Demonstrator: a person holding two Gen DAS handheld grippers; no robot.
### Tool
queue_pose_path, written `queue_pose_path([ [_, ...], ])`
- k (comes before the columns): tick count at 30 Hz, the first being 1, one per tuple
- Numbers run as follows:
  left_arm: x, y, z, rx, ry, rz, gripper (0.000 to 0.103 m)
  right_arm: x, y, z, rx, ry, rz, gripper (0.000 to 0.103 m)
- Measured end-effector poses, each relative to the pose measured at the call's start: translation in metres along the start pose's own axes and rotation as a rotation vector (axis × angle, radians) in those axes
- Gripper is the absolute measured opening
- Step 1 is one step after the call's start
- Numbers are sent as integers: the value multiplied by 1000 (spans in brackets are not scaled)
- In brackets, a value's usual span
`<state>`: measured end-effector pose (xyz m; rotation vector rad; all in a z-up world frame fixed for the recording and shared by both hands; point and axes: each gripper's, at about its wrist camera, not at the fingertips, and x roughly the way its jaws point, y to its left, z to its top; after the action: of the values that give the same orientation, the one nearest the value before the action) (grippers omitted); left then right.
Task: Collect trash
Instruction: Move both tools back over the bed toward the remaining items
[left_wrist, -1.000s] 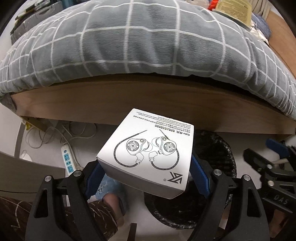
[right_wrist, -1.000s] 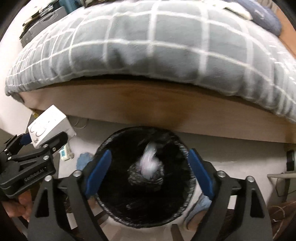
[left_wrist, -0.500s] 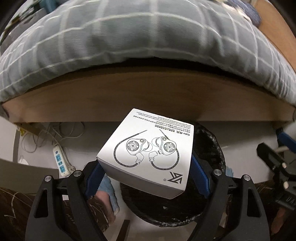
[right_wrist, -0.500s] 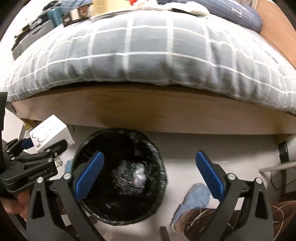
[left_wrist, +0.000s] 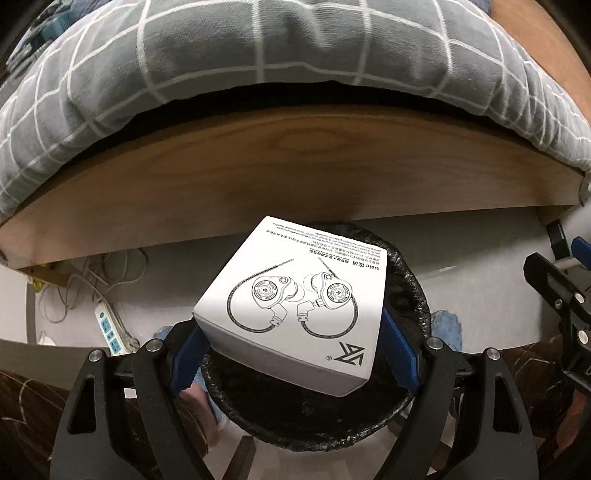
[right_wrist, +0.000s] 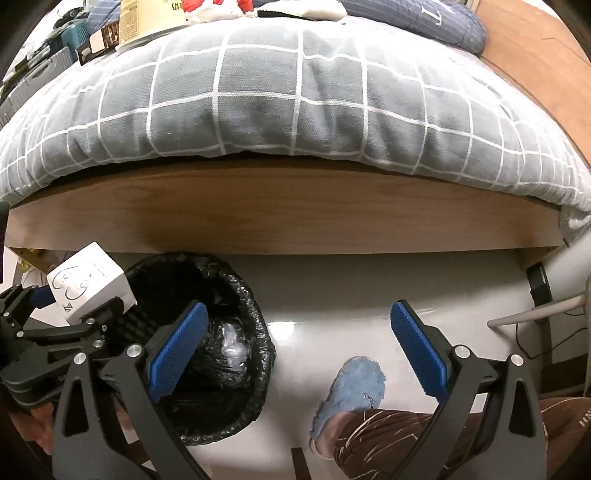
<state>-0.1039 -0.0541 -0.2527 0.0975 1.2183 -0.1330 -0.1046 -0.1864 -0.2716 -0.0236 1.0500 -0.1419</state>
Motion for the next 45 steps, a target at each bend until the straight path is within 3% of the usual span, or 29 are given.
queue_pose_path([
  [2,-1,-4,0,6,0,14,84,-3,1,0,-2,-1,-4,95],
  [5,-3,-6,-1,12,-11,46,97,-7,4,2,-11,-6,-8,95],
  [17,-34,25,12,-61,-102,57,97,-32,20,25,-18,-93,32,95],
  [21,-53,32,18,-77,-154,100,97,-51,23,33,-28,-145,40,95],
  [34,-117,55,33,-103,-244,67,97,-118,31,70,-55,-331,55,95],
  [45,-155,80,52,-138,-323,63,97,-142,41,88,-71,-400,76,95],
])
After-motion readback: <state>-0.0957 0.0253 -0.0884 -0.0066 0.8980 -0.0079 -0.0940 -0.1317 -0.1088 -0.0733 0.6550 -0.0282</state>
